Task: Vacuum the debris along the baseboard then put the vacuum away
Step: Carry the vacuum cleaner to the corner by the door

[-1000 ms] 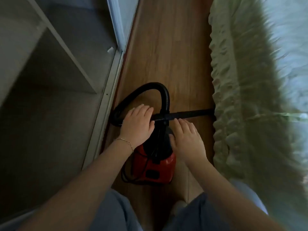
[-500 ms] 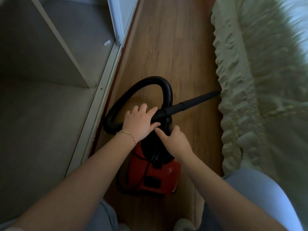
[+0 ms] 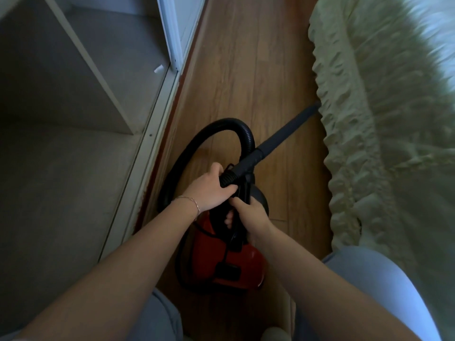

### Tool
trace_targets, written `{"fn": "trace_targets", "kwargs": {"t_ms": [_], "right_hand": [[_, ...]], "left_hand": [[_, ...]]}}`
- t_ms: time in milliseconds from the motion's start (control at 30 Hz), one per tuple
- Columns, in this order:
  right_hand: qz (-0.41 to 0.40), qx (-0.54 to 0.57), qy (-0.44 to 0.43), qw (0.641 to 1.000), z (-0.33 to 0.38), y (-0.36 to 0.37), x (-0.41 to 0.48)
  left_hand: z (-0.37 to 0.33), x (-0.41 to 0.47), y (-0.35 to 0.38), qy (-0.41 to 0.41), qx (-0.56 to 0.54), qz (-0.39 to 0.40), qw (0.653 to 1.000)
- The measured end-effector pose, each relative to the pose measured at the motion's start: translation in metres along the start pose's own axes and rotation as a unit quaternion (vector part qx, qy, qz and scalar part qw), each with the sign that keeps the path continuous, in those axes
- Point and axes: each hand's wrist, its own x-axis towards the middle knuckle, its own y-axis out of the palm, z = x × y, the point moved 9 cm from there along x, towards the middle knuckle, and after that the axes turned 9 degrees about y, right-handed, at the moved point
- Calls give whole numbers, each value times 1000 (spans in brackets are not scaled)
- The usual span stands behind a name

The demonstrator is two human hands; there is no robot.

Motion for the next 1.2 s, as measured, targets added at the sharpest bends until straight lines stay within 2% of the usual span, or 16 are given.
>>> {"fn": "trace_targets", "kwargs": {"t_ms": [100, 300, 467, 633, 833, 967, 1200], "right_hand": [[3, 32, 15, 999, -3, 3, 2], [-49, 35, -13, 998, -2, 0, 4], [-57, 37, -23, 997, 10, 2, 0], [-46, 35, -54, 997, 54, 2, -30], [-49, 41, -43, 997, 128, -8, -116], [-59, 31, -40, 997, 183, -19, -194], [-54, 12, -41, 998, 294, -38, -337]], "left_hand": [[2, -5, 7, -6, -46, 4, 999], [6, -8, -2, -38, -42, -32, 998], [12, -18, -1, -62, -131, -38, 989], [-14, -29, -29, -34, -196, -94, 975], [-88, -71, -90, -34, -242, -100, 965], [-163, -103, -143, -38, -211, -92, 972], [-298, -167, -223, -52, -241, -85, 965]]}}
